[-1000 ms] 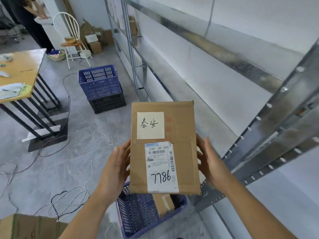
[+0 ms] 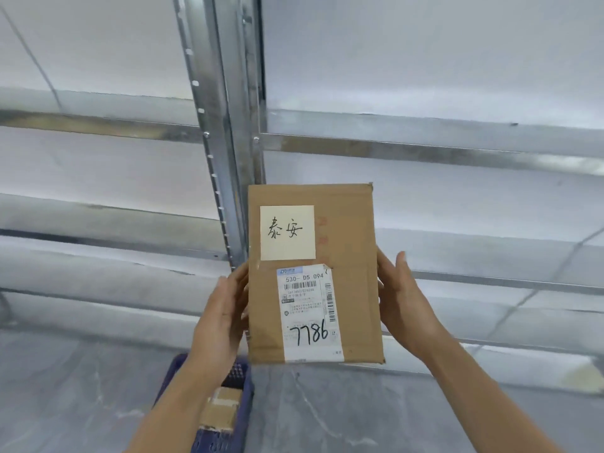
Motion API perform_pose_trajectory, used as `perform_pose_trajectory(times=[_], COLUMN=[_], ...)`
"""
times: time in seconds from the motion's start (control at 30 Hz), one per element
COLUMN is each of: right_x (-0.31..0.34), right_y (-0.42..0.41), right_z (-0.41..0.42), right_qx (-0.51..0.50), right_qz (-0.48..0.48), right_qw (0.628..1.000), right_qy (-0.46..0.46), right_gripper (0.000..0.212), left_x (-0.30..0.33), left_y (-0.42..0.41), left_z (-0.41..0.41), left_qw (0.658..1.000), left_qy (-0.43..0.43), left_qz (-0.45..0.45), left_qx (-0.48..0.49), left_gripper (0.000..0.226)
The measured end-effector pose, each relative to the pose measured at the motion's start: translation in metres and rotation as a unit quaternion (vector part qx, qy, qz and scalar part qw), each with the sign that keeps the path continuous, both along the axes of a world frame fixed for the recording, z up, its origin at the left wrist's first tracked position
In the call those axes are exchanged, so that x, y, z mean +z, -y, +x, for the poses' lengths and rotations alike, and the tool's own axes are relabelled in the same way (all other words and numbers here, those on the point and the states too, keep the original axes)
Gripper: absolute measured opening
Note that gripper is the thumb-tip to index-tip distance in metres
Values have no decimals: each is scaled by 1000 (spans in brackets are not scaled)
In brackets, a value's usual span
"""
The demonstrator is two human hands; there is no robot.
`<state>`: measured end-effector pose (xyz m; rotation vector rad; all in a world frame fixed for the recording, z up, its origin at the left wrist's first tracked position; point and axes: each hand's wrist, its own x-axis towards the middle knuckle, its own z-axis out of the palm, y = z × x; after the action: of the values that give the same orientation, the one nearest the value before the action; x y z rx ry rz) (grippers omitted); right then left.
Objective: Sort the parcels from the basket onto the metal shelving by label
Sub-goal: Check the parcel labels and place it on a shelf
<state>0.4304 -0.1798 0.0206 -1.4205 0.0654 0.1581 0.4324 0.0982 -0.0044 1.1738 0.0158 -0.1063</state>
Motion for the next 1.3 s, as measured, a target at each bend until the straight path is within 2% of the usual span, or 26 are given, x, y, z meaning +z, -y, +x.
perform_pose_trajectory(times=[0.23, 0.53, 0.83, 1.07, 1.3], right_x=[12, 20, 26, 25, 20], right_y=[111, 248, 363, 425, 485], right_z=[-87, -241, -378, -432, -442], right_qx=[-112, -202, -309, -376, -435], right_qz=[-11, -3, 2, -8, -15], right_qw=[993, 979, 950, 925, 899], right_qy=[22, 23, 37, 47, 46], right_gripper=[64, 62, 63, 64, 63], left_x=[15, 20, 41, 46, 40], left_y=[113, 275, 426, 518, 608], left_z=[-17, -116, -196, -218, -206], left_qw=[989, 962, 913, 875, 837], left_qy=[16, 45, 88, 93, 93], left_qz=[-20, 20, 50, 43, 36], left_qx=[-147, -269, -396, -473, -537], left_gripper=[64, 63, 64, 62, 63])
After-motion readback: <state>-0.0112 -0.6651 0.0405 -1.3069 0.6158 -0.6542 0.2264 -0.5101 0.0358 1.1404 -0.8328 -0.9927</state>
